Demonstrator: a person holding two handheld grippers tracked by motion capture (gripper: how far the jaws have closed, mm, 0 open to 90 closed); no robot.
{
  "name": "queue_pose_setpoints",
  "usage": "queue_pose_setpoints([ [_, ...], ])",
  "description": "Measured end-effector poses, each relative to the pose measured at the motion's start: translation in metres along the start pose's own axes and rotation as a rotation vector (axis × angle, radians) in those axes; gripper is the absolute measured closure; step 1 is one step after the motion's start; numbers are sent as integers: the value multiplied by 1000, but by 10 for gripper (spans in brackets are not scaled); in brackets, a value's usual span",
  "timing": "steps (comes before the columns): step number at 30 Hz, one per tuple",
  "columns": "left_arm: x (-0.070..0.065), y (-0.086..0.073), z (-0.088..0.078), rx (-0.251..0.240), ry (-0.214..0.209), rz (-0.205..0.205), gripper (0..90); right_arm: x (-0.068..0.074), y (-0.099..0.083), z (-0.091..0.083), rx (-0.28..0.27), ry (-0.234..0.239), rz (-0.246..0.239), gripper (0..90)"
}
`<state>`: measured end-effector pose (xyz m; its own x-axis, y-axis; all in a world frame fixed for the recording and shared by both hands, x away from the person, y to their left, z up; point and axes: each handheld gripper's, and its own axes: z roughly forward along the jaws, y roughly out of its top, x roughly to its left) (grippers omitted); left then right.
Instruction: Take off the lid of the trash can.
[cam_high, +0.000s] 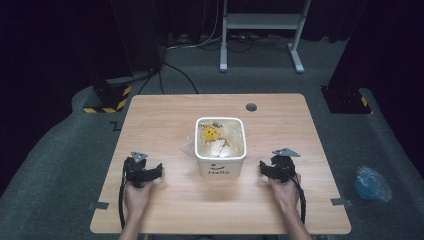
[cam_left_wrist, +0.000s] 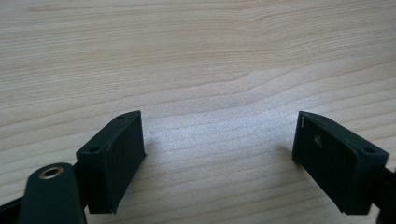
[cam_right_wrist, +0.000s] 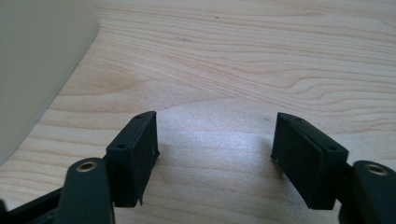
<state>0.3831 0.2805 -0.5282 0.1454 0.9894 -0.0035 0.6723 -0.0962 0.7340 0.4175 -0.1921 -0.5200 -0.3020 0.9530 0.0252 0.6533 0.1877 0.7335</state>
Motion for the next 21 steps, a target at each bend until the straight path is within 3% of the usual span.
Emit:
queue_pose_setpoints([
  [4,0,0,0,1,0,-1,170,0,3,-3,-13,34,13,387],
  [8,0,0,0,0,0,-2,171,2,8,-5,-26,58,-5,436],
  [21,0,0,0,3,0,1,171,0,18,-14,-72,138,19,506],
])
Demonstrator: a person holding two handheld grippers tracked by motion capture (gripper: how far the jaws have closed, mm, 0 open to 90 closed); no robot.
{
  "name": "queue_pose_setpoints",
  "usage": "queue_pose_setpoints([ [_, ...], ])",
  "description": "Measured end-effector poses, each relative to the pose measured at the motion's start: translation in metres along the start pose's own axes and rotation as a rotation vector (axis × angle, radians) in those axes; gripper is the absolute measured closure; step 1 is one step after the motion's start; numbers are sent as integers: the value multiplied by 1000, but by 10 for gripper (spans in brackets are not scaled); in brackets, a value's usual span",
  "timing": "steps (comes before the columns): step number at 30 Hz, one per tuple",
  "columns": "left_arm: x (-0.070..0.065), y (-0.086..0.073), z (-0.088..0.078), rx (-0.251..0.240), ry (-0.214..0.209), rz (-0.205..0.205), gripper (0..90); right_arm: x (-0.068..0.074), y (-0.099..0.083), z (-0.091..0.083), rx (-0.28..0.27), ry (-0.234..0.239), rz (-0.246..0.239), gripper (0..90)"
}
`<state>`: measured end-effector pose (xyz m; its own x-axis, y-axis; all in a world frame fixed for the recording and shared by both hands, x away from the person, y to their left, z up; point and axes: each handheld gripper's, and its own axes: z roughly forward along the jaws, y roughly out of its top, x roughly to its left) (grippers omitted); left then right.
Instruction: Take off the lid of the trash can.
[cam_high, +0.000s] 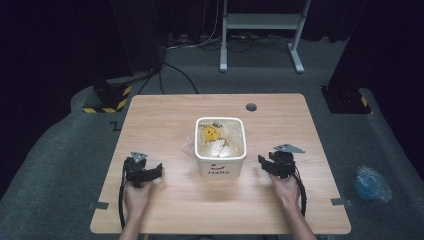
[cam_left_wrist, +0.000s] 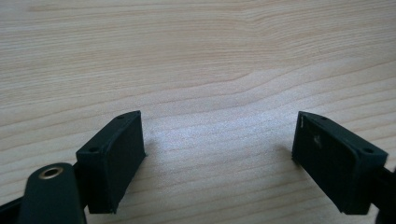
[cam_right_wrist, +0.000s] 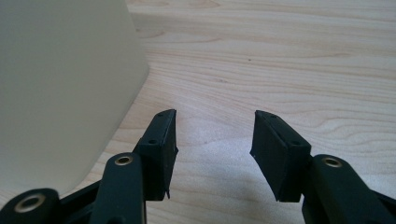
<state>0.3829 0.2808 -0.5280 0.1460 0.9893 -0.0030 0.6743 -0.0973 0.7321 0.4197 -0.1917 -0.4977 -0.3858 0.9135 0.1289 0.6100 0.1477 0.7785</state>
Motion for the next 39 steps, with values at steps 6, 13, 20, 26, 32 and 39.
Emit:
queue_pose_setpoints([
  [6,0,0,0,-2,1,-3,171,3,12,-7,-29,28,-4,554],
  [13,0,0,0,0,1,0,171,7,20,-7,-21,51,-11,586],
  [20,0,0,0,-1,1,1,171,8,30,-11,-32,66,-11,603],
  [26,0,0,0,0,1,1,172,12,39,-14,-40,59,-19,621],
  [32,-1,0,0,-3,-1,3,177,16,48,-16,-55,68,-35,626],
  [39,0,0,0,-2,0,4,177,19,59,-20,-73,64,-42,627],
])
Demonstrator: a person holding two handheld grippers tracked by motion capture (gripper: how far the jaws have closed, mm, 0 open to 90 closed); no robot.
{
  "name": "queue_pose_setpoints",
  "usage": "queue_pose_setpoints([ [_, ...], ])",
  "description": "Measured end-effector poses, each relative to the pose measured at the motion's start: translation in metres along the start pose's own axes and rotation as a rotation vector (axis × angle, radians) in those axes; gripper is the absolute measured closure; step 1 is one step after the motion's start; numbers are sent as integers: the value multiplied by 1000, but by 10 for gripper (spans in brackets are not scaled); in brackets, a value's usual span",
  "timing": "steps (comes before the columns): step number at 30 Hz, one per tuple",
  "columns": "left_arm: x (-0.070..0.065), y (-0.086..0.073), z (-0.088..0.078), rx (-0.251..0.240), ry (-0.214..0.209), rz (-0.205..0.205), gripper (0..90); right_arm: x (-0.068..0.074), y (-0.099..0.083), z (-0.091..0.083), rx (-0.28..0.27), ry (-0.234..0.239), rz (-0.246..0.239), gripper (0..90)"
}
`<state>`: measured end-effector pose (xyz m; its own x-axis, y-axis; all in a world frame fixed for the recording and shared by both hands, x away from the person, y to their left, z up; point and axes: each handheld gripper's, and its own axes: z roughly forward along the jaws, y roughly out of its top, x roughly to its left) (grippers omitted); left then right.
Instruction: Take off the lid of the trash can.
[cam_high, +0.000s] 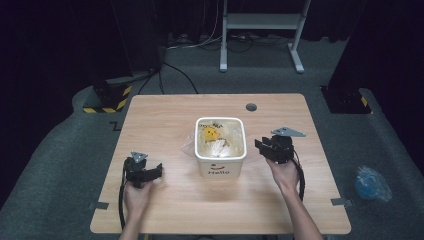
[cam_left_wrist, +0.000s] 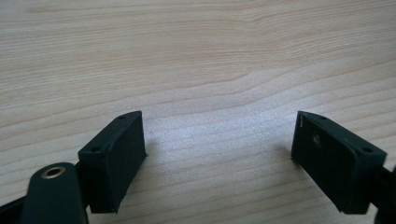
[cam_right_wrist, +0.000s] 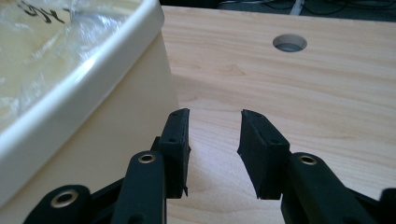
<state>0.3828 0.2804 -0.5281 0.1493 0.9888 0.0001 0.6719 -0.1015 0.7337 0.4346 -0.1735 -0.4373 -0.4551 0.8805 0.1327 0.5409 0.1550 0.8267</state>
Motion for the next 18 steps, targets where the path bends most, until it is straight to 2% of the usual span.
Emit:
queue_pose_setpoints([
  [10,0,0,0,0,-1,0,177,6,23,-2,-36,4,-36,639],
  [18,0,0,0,-3,0,-4,178,10,37,-1,-57,15,-39,648],
])
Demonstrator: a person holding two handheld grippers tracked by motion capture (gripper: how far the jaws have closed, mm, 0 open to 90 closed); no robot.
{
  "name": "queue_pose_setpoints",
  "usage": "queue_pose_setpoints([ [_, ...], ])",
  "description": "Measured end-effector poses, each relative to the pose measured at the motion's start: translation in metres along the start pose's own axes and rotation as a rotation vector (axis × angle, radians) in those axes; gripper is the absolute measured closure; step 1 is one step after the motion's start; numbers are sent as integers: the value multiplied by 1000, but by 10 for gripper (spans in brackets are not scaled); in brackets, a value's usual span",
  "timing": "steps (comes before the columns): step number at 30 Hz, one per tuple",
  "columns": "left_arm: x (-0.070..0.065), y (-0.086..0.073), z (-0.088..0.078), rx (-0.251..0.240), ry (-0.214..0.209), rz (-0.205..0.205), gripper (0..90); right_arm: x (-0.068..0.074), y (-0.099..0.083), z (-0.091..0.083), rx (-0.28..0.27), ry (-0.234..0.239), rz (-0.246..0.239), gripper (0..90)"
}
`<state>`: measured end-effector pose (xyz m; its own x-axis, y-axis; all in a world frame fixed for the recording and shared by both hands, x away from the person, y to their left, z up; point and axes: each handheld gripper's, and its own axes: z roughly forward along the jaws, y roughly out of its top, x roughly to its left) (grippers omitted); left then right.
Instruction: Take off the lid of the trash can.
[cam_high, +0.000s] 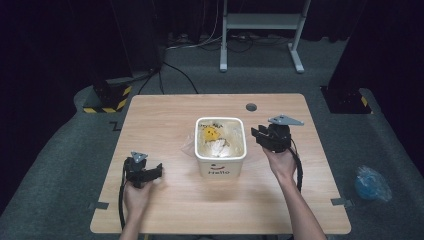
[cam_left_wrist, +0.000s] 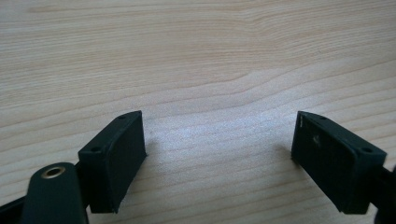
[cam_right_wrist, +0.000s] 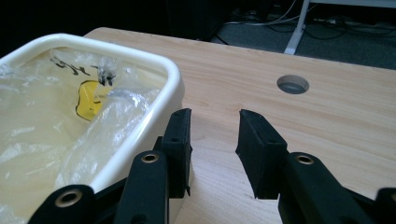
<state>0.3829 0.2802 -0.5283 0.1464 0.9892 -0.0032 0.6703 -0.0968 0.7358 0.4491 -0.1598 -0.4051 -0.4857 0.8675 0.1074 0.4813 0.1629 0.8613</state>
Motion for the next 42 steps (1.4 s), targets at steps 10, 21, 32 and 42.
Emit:
queue_pose_setpoints([
  [10,0,0,0,0,-1,-1,178,5,11,10,-4,19,0,652],
  [21,0,0,0,1,0,1,178,12,21,17,-5,39,-5,648],
  [32,0,0,0,0,-2,0,178,20,27,30,9,53,-25,634],
  [42,0,0,0,-1,-2,-1,178,21,29,40,28,54,-18,624],
])
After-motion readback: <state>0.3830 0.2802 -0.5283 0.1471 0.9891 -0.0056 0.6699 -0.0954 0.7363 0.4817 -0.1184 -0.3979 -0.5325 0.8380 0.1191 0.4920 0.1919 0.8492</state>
